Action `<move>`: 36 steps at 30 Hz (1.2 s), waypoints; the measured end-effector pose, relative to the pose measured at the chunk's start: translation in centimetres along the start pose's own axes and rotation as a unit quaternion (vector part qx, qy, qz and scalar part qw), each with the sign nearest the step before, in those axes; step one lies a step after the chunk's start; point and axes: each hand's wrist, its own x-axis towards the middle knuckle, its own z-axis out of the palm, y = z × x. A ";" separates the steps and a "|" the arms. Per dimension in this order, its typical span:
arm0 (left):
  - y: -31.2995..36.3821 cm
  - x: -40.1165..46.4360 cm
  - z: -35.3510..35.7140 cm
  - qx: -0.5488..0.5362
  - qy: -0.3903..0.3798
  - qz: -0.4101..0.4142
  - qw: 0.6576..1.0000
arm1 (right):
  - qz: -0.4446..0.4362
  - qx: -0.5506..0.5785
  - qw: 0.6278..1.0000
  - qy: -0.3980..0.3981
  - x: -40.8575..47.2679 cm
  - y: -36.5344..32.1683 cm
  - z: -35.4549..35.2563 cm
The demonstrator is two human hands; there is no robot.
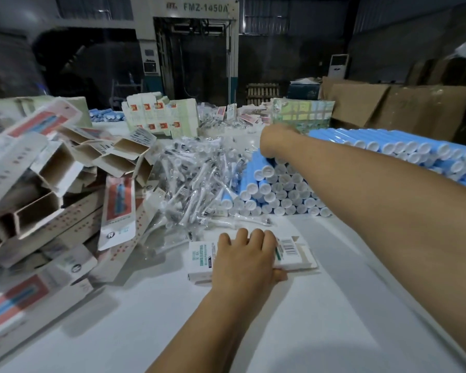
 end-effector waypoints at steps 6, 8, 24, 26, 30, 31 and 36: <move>0.0 0.1 -0.1 -0.006 -0.008 -0.001 1.000 | 0.031 0.159 0.984 0.076 -1.0 0.8 0.1; 0.0 0.1 -0.3 -0.001 -0.019 -0.002 1.000 | 0.024 0.250 0.961 0.114 -2.3 1.6 -0.2; 0.8 -0.4 -1.0 -0.066 0.001 -0.066 0.996 | 0.136 0.782 0.570 0.215 -20.1 8.9 10.9; 0.9 -0.5 -0.9 -0.048 -0.018 -0.068 0.996 | 0.143 0.809 0.528 0.214 -20.4 8.2 12.2; 1.3 -0.5 -0.8 -0.049 -0.017 -0.065 0.997 | 0.115 0.829 0.507 0.206 -20.7 6.7 13.2; 1.4 -0.5 -0.8 -0.051 -0.011 -0.064 0.997 | 0.107 0.833 0.505 0.200 -20.8 6.4 13.3; 1.2 -0.6 -1.0 -0.047 -0.012 -0.072 0.996 | 0.172 0.869 0.430 0.176 -20.8 6.2 13.3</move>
